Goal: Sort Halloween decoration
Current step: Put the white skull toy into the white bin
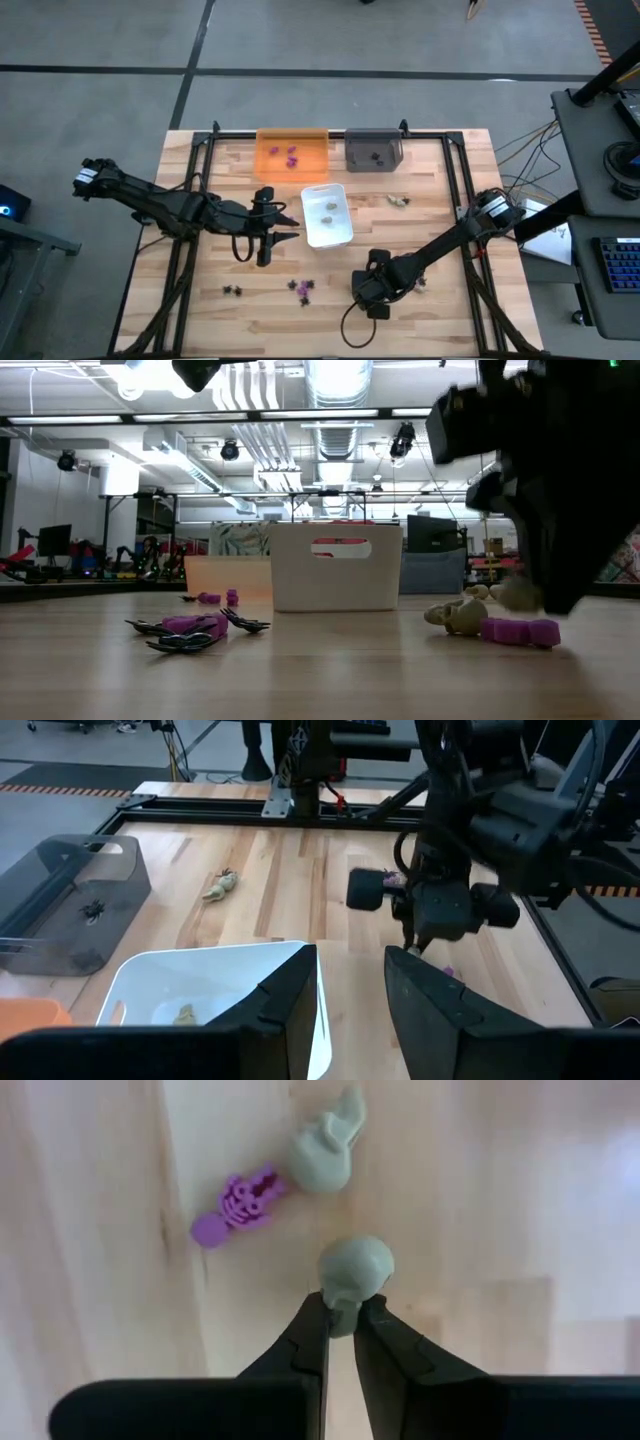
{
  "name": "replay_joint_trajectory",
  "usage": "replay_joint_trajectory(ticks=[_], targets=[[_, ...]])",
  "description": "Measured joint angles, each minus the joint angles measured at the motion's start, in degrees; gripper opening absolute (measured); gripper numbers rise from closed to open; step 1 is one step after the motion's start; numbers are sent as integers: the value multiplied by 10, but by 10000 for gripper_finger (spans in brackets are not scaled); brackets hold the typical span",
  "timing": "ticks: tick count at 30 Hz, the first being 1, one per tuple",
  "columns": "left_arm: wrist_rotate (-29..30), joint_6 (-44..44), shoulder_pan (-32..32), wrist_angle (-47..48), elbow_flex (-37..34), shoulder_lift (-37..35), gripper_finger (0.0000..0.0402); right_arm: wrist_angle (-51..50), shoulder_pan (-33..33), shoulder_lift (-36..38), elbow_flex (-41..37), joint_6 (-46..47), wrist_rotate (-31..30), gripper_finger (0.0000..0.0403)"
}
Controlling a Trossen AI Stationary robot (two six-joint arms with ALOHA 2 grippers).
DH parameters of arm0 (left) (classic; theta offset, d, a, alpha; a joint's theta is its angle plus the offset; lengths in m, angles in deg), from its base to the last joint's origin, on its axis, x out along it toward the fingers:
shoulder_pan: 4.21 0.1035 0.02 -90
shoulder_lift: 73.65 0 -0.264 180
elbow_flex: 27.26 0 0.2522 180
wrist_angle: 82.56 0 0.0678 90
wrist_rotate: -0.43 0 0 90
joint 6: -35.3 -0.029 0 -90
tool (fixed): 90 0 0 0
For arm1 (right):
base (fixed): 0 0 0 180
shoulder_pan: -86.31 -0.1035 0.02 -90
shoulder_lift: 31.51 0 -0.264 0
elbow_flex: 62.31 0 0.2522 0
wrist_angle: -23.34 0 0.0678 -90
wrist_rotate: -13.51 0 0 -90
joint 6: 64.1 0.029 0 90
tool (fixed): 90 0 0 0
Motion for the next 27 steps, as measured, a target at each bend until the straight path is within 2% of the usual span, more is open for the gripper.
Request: replay_joint_trajectory(ticks=[5, 15, 23, 27], targets=[[0, -2, 0, -6, 0, 0, 102, -42, 12, 38, 14, -7, -4, 29], [0, -6, 0, -21, 0, 0, 102, -40, 87, 108, 21, -84, -104, 28], [0, -6, 0, -20, 0, 0, 102, 21, 199, 109, 25, -208, -99, 28], [0, -6, 0, -20, 0, 0, 102, 64, 248, 109, 25, -251, -68, 28]])
